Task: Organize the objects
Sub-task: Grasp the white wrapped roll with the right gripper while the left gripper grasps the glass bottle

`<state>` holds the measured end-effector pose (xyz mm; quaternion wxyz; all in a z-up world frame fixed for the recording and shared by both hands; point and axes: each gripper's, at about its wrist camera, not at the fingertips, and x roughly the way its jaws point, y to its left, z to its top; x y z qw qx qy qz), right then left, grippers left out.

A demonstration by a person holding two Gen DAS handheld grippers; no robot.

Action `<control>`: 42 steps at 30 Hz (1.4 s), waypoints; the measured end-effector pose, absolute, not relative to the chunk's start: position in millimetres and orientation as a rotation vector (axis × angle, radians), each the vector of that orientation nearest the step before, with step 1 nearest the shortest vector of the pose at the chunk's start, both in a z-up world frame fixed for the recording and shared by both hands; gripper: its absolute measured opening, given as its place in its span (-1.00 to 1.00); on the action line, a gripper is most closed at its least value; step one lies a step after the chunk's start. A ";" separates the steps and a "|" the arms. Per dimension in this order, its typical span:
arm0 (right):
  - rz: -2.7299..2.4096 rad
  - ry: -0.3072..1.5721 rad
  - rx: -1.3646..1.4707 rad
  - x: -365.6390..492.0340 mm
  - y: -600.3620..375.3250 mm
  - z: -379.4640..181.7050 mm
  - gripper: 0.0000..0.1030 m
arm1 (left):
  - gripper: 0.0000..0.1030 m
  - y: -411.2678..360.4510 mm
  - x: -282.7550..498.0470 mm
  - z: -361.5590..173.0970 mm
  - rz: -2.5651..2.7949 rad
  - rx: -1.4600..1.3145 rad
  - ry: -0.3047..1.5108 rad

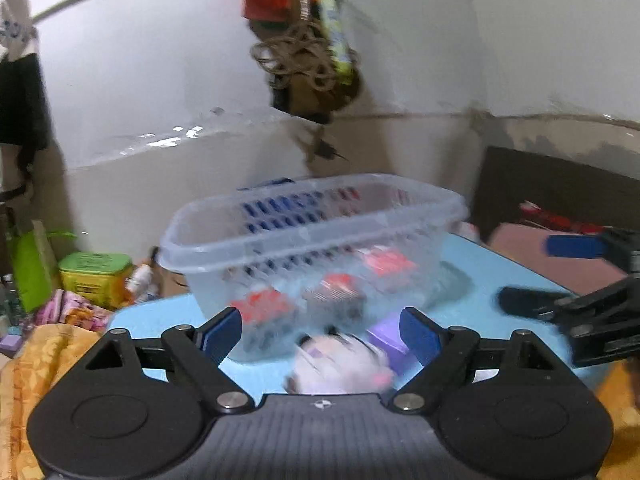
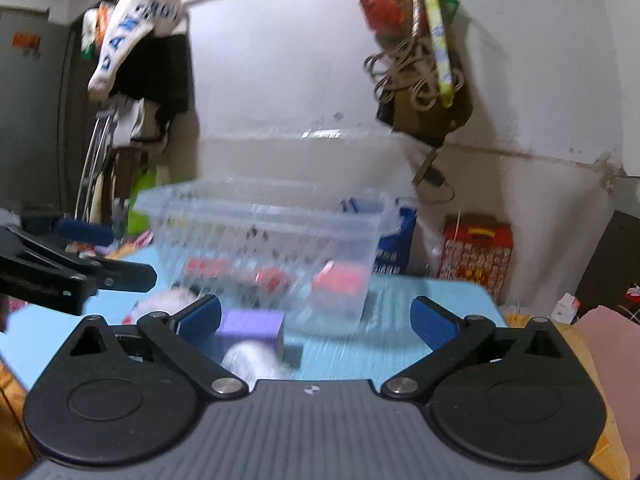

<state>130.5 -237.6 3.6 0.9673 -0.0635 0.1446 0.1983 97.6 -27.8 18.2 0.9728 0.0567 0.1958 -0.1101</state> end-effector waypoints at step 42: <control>0.504 0.648 -0.196 147.9 -218.4 -33.9 0.10 | -0.02 -52.1 96.8 -29.7 -0.354 0.225 0.715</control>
